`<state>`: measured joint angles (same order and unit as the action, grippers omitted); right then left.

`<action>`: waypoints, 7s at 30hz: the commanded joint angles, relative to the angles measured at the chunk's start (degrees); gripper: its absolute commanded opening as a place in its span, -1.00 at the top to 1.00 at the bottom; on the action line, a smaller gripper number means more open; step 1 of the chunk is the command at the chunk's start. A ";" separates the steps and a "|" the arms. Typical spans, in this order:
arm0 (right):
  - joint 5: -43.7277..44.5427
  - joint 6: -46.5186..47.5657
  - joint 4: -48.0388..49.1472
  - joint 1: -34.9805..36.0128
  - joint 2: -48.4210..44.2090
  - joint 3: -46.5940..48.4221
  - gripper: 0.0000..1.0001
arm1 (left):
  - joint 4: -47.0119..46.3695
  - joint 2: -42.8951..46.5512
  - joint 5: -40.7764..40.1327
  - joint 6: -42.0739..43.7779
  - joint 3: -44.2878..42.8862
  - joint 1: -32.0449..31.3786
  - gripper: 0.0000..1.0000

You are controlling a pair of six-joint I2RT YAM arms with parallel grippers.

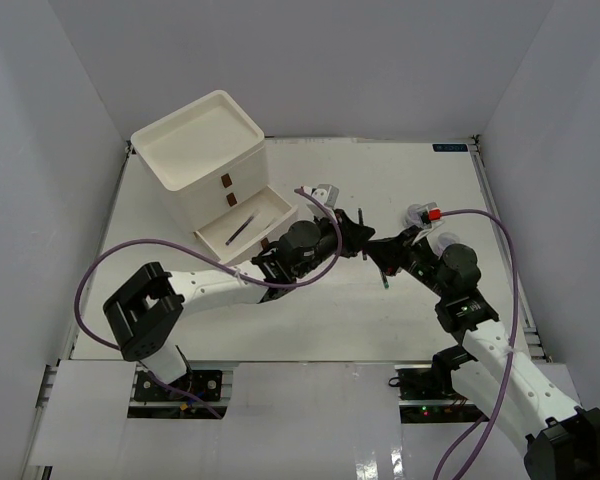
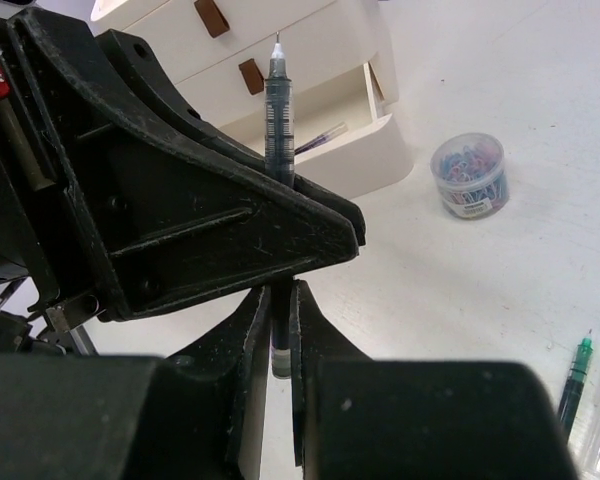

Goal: Sort the stationery into containers
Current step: Close the pen cap on the pen.

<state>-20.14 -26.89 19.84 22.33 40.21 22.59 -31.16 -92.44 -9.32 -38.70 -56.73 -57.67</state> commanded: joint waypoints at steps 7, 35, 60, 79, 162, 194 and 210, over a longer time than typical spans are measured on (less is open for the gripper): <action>1.15 2.37 -2.32 -0.09 -0.48 1.40 0.18 | -0.40 6.31 -0.61 9.33 3.55 0.63 0.74; 26.82 14.41 -36.01 -1.94 32.65 21.71 -0.16 | 35.91 24.50 33.31 39.84 7.16 24.27 0.58; 28.49 15.03 -34.43 -2.64 45.48 23.90 0.33 | 34.41 25.74 32.44 39.23 8.21 24.27 0.53; 29.11 15.21 -34.16 -2.64 48.30 24.96 0.46 | 34.58 25.12 34.10 39.14 8.04 24.18 0.53; 10.03 1.76 28.33 19.77 31.43 26.28 0.84 | 6.37 26.35 41.31 21.21 12.17 23.66 0.53; 10.82 1.93 29.21 20.65 28.61 21.62 0.80 | -2.32 26.53 42.37 15.68 15.95 23.74 0.56; 11.88 1.23 30.53 22.50 28.26 20.39 0.70 | -10.24 27.76 41.49 14.09 17.18 23.74 0.59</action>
<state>-9.15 -25.80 49.43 44.34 69.54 43.05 -35.51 -67.33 32.75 -24.14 -38.85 -33.95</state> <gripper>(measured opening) 0.207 0.225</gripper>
